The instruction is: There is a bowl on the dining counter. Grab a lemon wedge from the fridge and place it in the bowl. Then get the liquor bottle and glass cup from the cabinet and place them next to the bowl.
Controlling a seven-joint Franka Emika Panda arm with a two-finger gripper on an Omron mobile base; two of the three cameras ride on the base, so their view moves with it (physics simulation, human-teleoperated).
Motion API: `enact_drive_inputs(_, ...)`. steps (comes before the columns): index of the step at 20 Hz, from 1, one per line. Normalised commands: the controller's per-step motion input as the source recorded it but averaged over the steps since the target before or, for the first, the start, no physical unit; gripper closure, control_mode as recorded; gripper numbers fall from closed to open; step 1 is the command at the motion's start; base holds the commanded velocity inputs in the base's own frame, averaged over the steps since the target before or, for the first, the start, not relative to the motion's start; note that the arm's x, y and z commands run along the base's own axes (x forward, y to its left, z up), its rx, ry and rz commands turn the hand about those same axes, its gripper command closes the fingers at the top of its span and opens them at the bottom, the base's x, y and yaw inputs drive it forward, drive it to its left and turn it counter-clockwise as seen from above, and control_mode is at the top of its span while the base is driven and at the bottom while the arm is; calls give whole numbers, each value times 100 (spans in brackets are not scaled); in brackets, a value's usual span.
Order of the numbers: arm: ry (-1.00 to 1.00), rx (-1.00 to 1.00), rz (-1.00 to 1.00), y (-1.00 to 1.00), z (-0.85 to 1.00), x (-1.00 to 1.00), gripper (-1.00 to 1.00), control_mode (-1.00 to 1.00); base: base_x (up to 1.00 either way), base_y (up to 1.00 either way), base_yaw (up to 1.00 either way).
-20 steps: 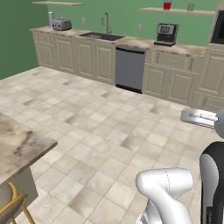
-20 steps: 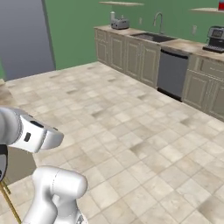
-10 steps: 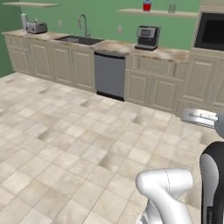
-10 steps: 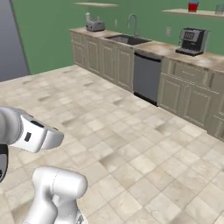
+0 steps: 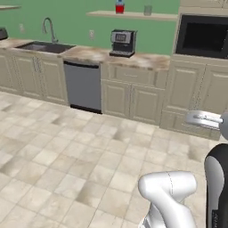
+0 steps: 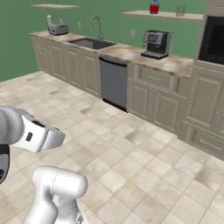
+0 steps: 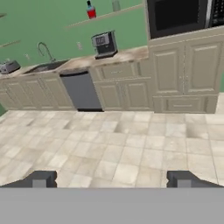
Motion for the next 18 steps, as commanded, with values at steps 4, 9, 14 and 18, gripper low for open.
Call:
enact_drive_inputs(4,0,0,0,0,0,0,-100,100,100,-5,-26)
enact_drive_inputs(9,0,0,0,0,0,0,-100,100,100,0,-23)
enact_drive_inputs(14,0,0,0,0,0,0,-100,100,100,1,-21)
enact_drive_inputs(18,0,0,0,0,0,0,-100,100,100,8,-21)
